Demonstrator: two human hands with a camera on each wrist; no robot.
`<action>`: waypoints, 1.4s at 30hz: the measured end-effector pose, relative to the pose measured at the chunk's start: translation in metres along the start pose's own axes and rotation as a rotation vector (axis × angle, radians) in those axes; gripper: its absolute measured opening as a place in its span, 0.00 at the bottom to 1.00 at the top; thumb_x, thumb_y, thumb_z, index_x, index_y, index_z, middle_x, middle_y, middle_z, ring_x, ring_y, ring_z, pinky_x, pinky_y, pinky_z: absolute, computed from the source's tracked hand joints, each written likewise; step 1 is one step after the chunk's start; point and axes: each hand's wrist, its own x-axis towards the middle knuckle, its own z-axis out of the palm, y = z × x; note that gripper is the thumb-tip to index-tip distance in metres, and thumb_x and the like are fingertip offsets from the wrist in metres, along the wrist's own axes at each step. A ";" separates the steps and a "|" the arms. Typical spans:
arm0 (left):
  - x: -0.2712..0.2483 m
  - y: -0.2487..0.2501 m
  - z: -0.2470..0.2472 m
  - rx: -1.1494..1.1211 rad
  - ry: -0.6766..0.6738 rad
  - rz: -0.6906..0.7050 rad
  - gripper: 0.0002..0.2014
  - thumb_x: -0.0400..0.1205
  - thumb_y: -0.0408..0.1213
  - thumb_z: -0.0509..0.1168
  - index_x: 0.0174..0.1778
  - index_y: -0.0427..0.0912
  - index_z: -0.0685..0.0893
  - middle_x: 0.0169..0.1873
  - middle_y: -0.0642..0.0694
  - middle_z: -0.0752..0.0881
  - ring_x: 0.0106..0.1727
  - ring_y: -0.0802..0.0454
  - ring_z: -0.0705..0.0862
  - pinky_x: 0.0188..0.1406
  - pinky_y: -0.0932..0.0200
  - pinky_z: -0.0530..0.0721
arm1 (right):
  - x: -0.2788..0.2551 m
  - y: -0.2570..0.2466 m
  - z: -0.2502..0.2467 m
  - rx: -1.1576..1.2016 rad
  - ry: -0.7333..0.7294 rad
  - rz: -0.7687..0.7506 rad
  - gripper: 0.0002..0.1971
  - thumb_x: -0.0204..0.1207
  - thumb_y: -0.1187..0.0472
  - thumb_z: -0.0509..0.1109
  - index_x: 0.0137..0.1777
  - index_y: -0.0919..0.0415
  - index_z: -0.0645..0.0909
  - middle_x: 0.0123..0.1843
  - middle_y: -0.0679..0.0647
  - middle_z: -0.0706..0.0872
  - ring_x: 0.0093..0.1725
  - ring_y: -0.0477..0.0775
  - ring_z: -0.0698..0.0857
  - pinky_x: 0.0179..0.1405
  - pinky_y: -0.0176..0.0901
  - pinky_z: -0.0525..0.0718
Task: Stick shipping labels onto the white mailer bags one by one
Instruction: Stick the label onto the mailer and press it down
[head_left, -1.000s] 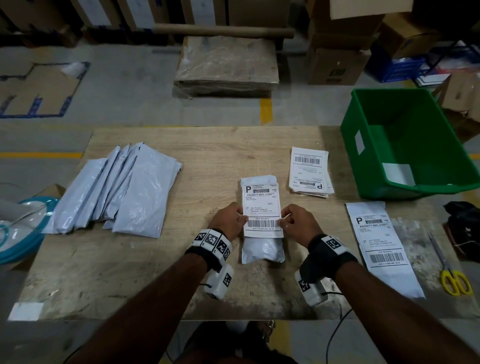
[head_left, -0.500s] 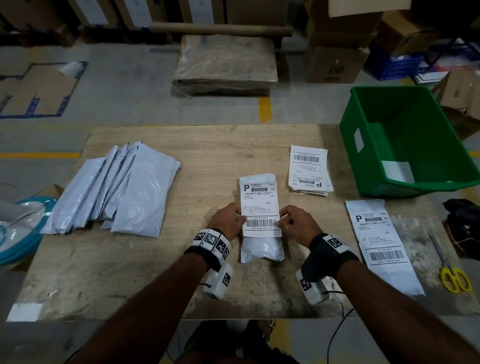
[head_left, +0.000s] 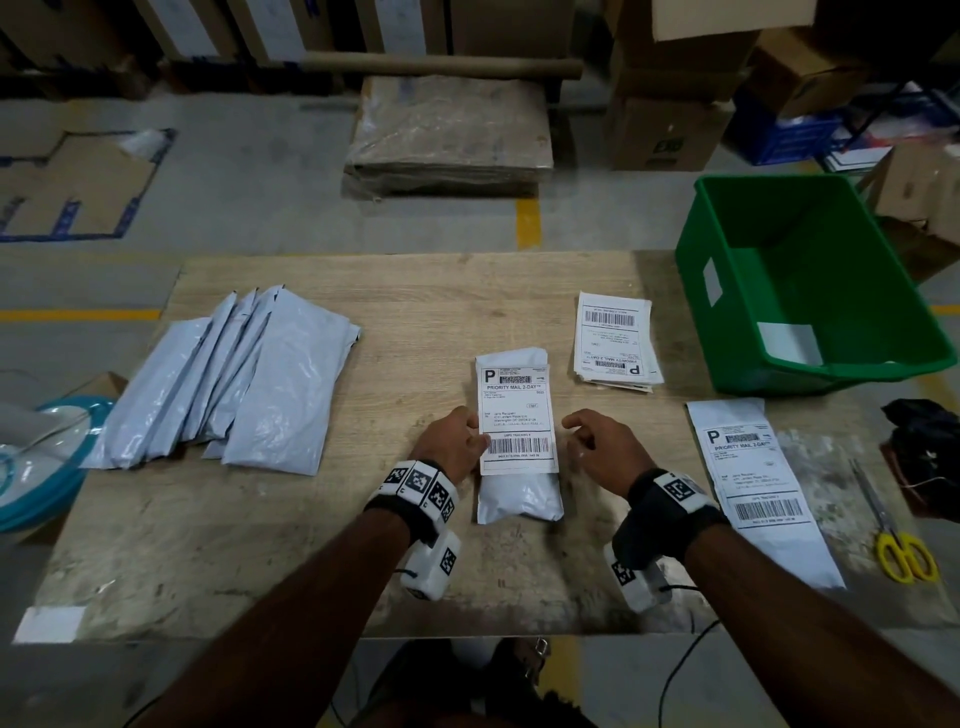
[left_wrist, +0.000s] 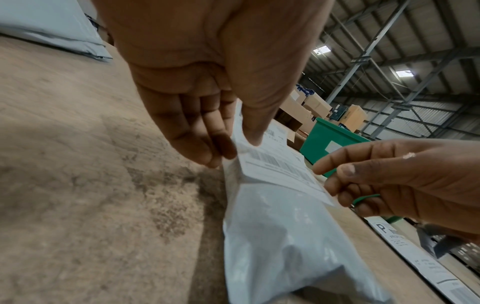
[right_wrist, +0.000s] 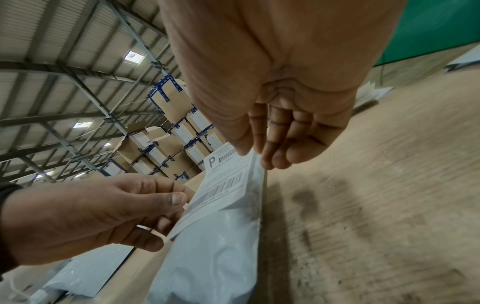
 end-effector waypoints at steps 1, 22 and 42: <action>-0.001 0.000 -0.001 -0.002 -0.012 -0.004 0.16 0.81 0.45 0.67 0.60 0.42 0.76 0.49 0.44 0.88 0.47 0.48 0.84 0.42 0.58 0.76 | -0.001 0.000 0.000 0.008 -0.001 -0.017 0.14 0.75 0.70 0.65 0.59 0.58 0.81 0.38 0.47 0.83 0.39 0.47 0.80 0.37 0.34 0.74; -0.004 0.004 -0.015 0.110 0.089 0.045 0.15 0.80 0.35 0.63 0.63 0.42 0.75 0.56 0.41 0.81 0.52 0.46 0.83 0.51 0.52 0.82 | 0.002 0.002 -0.009 -0.074 -0.023 -0.148 0.11 0.75 0.71 0.64 0.49 0.57 0.84 0.40 0.49 0.85 0.40 0.48 0.81 0.38 0.34 0.73; 0.056 0.027 -0.023 0.275 0.018 0.186 0.25 0.83 0.43 0.62 0.77 0.47 0.70 0.70 0.38 0.68 0.70 0.41 0.70 0.69 0.49 0.75 | 0.074 -0.023 -0.012 -0.103 0.054 -0.140 0.25 0.74 0.69 0.65 0.72 0.57 0.72 0.46 0.54 0.84 0.45 0.53 0.81 0.47 0.44 0.78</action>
